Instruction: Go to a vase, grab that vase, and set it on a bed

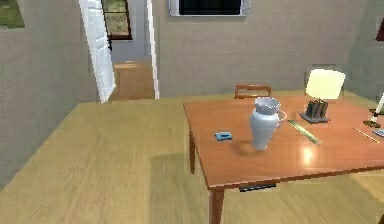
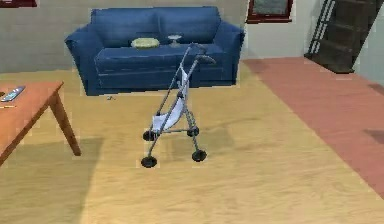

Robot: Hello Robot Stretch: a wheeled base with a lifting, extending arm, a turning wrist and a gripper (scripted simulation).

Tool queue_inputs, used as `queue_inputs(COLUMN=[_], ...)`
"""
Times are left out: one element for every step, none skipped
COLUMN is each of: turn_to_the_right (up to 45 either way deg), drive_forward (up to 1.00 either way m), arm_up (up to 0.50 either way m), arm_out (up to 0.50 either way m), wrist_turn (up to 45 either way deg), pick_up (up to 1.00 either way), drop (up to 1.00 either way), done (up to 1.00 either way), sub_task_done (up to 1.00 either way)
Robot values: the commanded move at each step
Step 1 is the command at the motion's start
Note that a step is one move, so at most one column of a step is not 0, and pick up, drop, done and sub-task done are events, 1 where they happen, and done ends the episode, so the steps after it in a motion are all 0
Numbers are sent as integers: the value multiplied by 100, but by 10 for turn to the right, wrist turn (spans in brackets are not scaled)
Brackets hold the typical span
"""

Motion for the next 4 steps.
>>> queue_inputs(turn_to_the_right=[0, -450, -180, 450], drive_forward=[15, 0, 0, 0], arm_up=[0, 0, 0, 0], arm_out=[0, 0, 0, 0], wrist_turn=[0, 0, 0, 0], pick_up=[0, 0, 0, 0], drop=[0, 0, 0, 0], done=[0, 0, 0, 0], sub_task_done=[0, 0, 0, 0])
